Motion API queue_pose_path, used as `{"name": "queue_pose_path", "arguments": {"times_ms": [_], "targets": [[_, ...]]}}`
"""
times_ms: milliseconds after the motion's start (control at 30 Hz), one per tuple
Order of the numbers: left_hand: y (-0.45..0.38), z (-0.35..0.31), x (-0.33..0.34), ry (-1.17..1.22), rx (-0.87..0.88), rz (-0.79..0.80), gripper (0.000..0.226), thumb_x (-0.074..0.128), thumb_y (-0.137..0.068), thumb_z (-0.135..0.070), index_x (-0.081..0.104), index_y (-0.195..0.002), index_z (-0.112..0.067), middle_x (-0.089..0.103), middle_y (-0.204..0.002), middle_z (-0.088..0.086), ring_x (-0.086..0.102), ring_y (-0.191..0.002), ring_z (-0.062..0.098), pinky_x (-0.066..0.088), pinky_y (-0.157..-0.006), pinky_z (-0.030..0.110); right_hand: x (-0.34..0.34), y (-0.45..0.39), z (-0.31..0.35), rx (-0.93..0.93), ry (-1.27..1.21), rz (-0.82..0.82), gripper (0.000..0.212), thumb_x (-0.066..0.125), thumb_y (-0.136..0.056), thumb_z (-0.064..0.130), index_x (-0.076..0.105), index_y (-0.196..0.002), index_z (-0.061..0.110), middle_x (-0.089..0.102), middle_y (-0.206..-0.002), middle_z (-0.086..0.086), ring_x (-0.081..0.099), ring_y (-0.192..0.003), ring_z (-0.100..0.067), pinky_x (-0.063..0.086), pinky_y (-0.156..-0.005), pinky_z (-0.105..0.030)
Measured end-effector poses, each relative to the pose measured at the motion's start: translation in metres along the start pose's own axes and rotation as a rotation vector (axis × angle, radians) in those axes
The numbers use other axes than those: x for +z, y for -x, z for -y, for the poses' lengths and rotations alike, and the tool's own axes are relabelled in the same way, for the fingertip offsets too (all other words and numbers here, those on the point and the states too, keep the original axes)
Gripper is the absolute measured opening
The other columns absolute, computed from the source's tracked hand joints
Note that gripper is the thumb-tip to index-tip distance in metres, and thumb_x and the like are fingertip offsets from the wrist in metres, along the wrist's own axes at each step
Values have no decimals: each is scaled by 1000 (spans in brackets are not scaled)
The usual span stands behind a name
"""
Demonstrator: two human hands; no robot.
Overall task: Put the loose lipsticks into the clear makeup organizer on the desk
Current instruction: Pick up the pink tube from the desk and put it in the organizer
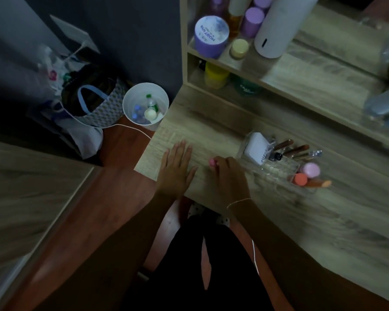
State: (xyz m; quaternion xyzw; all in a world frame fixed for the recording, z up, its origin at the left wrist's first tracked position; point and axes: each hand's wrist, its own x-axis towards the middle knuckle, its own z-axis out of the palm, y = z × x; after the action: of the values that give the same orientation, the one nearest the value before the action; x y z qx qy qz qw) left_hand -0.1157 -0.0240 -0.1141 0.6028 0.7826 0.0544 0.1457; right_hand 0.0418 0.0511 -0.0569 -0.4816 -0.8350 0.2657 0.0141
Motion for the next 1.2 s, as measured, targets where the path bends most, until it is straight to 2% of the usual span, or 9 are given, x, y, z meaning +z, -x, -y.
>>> {"name": "queue_pose_path", "arguments": {"times_ms": [100,167,233,333,500,600,700,800,1200], "targets": [[0,-2,-3,9,5,3,62,26,-95,-45,19,-147,-12,23,-154,16,19,-142,29,16,-115,49,-8,18,-7,139,-256,-36,26,41,-98,32,52,-115,15,55,-116,-12,60,-96,-31,51,-83,-48],[1,-4,-6,28,2,4,61,27,-93,-41,23,-146,-9,24,-154,18,21,-141,32,18,-114,52,-19,29,-15,197,-383,-54,22,44,-97,29,50,-116,19,61,-113,-8,62,-96,-26,50,-82,-42],[2,-7,-9,79,-14,-4,62,28,-91,-37,21,-146,-8,21,-154,20,17,-142,34,15,-114,55,-32,41,-21,227,-440,-85,23,43,-98,32,48,-120,28,68,-110,-6,65,-95,-26,46,-74,-31],[0,-32,-11,110,70,17,65,28,-90,-37,17,-146,-5,15,-155,23,11,-143,35,13,-115,55,-56,62,-39,248,-454,-231,20,40,-98,40,52,-113,34,72,-107,-5,67,-93,-26,47,-70,-30],[-9,-86,-11,112,275,30,68,30,-90,-39,20,-143,2,22,-151,28,19,-140,41,20,-112,57,-79,78,-74,364,-405,-372,32,52,-91,11,57,-122,19,71,-106,-14,65,-94,-32,36,-67,-21],[-12,-106,-6,98,318,41,70,32,-89,-39,15,-145,0,19,-153,24,15,-142,37,17,-112,54,-91,76,-86,432,-377,-424,29,60,-86,14,57,-115,17,73,-93,-13,67,-82,-33,38,-64,-24],[-12,-112,-1,69,352,80,72,31,-90,-43,16,-145,1,19,-153,24,15,-142,38,17,-112,55,-98,70,-93,457,-331,-454,21,62,-86,17,57,-106,11,73,-91,-14,68,-79,-32,46,-65,-27],[-10,-112,3,33,366,110,71,30,-90,-44,22,-143,2,24,-151,24,21,-140,40,23,-111,59,-100,60,-95,488,-295,-417,18,62,-87,19,59,-102,10,73,-91,-15,69,-81,-33,56,-72,-40],[-14,-101,10,31,381,115,69,33,-92,-46,18,-145,-5,24,-154,16,19,-141,35,27,-110,57,-91,31,-92,499,-218,-404,12,65,-81,15,66,-91,8,72,-89,-15,66,-86,-32,50,-86,-47]]}}
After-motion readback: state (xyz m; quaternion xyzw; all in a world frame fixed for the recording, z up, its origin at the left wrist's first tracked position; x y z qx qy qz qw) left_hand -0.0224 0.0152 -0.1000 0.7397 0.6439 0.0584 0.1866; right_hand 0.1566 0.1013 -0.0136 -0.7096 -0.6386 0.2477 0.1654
